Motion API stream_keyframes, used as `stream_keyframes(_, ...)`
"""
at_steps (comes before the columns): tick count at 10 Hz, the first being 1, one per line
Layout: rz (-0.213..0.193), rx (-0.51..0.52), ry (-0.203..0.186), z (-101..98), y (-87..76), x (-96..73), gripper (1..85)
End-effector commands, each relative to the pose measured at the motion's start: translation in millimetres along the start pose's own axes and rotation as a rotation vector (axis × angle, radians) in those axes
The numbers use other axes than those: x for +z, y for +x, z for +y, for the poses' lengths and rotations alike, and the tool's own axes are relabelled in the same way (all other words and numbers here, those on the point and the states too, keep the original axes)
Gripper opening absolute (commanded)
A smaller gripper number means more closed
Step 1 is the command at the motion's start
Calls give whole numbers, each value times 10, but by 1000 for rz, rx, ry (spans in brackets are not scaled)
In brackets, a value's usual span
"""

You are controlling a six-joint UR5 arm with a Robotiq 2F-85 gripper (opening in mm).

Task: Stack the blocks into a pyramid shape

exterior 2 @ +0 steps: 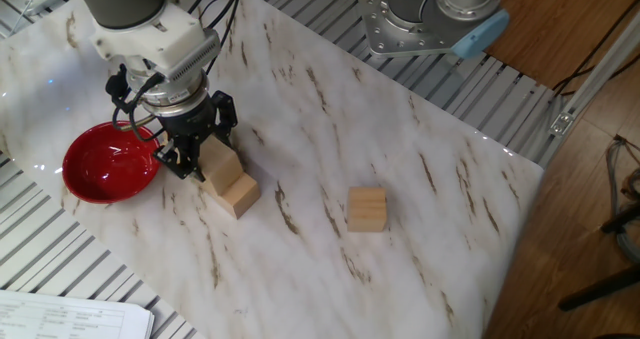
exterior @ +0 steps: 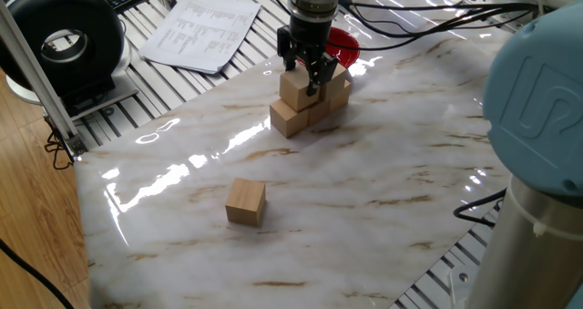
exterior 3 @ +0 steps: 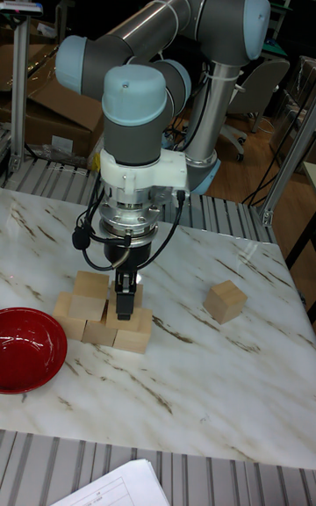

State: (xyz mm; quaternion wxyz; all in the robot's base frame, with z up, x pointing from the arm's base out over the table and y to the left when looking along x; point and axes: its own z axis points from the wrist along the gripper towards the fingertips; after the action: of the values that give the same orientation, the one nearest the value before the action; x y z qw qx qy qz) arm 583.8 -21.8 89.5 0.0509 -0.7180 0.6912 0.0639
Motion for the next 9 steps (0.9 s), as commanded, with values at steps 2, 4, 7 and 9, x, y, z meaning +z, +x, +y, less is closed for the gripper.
stream_keyframes(2,-52,47,9,-32,-48,-10,597)
stream_keyframes(4,-59,79,6,-26,-47,-24,597)
stream_keyframes(7,-27,106,2,-14,33,-10,597)
stream_keyframes(9,-11,109,9,-38,75,11,597)
